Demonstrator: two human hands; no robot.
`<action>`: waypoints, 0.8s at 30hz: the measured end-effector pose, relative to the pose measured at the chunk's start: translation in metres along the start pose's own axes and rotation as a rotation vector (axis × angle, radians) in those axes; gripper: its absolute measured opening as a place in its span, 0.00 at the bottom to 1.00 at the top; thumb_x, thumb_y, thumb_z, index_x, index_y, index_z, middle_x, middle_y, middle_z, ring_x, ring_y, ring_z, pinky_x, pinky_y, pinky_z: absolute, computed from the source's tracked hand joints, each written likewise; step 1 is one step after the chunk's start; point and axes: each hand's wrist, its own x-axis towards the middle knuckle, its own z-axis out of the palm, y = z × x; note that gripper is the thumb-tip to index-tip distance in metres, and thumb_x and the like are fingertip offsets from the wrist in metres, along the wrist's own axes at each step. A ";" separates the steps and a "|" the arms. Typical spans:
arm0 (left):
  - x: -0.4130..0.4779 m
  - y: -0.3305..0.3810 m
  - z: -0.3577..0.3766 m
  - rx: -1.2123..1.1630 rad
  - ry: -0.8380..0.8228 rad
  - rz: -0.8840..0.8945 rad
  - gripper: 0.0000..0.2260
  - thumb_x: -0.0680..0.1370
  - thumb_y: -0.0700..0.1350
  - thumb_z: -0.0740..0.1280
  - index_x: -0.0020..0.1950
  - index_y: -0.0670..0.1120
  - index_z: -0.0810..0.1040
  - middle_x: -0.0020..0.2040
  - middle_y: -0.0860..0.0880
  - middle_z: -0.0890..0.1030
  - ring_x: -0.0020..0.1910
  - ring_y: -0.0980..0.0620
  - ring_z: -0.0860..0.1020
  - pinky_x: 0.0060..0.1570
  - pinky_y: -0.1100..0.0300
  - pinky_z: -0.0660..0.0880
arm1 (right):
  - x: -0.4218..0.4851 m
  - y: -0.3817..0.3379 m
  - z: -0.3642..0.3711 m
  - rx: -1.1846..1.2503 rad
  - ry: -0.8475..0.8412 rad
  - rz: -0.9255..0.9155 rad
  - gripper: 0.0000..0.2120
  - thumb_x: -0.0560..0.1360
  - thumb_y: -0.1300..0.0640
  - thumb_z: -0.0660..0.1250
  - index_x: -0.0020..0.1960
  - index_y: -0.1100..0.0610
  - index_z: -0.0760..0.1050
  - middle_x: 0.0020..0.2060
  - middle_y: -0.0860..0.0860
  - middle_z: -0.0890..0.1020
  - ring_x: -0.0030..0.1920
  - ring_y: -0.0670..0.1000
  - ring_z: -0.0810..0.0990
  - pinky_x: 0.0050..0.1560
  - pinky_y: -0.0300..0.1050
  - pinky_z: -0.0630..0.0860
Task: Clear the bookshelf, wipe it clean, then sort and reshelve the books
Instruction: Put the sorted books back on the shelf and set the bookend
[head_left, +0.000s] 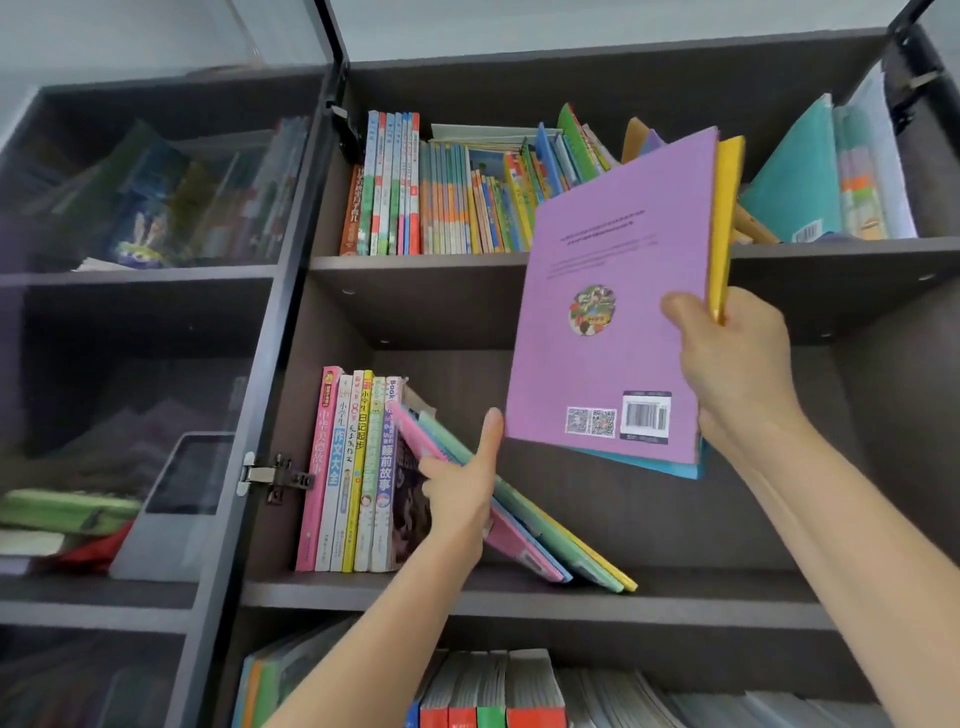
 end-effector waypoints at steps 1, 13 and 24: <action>0.001 -0.005 0.001 0.017 0.008 -0.021 0.46 0.68 0.64 0.72 0.75 0.46 0.53 0.66 0.44 0.69 0.58 0.46 0.72 0.57 0.48 0.73 | 0.001 0.001 -0.005 -0.005 0.033 -0.020 0.11 0.78 0.57 0.63 0.46 0.67 0.73 0.43 0.57 0.82 0.42 0.56 0.82 0.41 0.51 0.77; 0.010 -0.022 0.024 0.244 0.302 0.030 0.17 0.78 0.38 0.64 0.63 0.34 0.65 0.59 0.35 0.76 0.56 0.37 0.77 0.56 0.48 0.76 | -0.026 0.068 -0.022 -0.407 -0.060 -0.159 0.09 0.79 0.57 0.62 0.43 0.61 0.70 0.35 0.45 0.74 0.34 0.42 0.74 0.30 0.27 0.68; 0.018 -0.033 0.035 0.146 0.166 -0.343 0.35 0.71 0.37 0.72 0.70 0.43 0.53 0.64 0.38 0.67 0.59 0.41 0.73 0.58 0.50 0.76 | -0.040 0.118 -0.022 -0.522 -0.222 -0.010 0.11 0.79 0.58 0.61 0.38 0.56 0.66 0.35 0.48 0.73 0.33 0.43 0.70 0.27 0.29 0.65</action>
